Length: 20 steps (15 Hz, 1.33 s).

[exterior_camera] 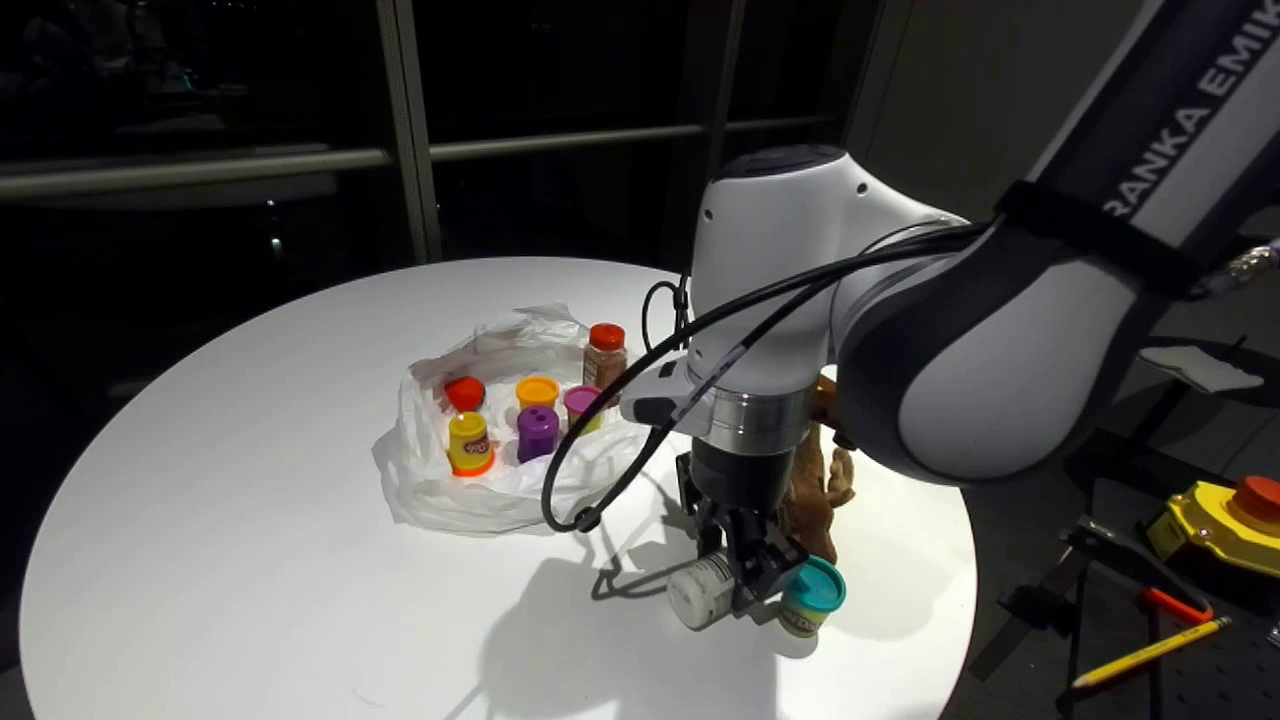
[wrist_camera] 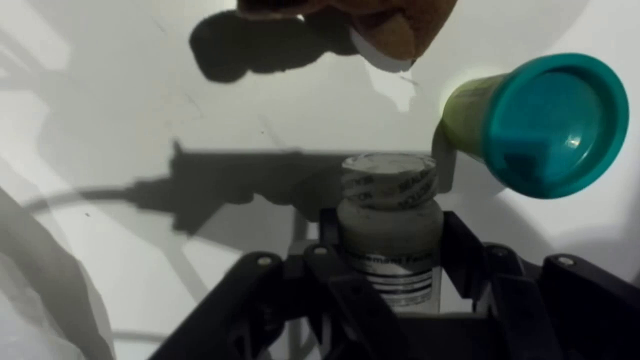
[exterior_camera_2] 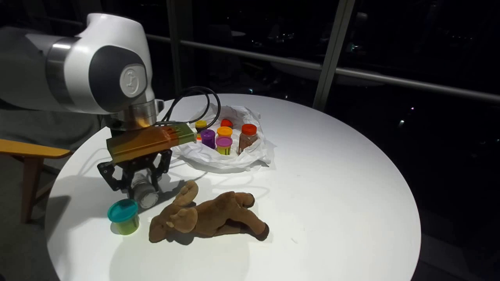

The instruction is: Put all the objects in the plastic bag

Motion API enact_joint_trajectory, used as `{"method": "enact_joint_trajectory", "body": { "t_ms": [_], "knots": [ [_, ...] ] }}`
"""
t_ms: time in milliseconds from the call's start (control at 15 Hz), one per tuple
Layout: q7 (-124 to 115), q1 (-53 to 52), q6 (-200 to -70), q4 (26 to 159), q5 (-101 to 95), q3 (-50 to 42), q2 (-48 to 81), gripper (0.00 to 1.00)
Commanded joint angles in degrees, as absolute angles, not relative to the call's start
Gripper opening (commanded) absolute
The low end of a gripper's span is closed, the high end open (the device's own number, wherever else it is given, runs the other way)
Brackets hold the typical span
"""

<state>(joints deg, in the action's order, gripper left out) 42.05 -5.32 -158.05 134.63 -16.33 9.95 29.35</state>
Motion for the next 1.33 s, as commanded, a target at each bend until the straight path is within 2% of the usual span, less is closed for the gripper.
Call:
{"method": "enact_joint_trajectory", "body": {
  "t_ms": [0,400,933,1267],
  "knots": [
    [39.3,-5.2,-155.7,131.9,-16.1,10.2,28.9,0.27],
    [25.2,-7.8,-153.9,122.3,-15.7,8.5,27.2,0.27],
    [2.7,-15.7,-151.9,105.4,-23.1,-3.4,36.4,0.27],
    [1.9,-15.3,-150.7,103.0,-21.9,-2.9,38.9,0.27]
  ]
}}
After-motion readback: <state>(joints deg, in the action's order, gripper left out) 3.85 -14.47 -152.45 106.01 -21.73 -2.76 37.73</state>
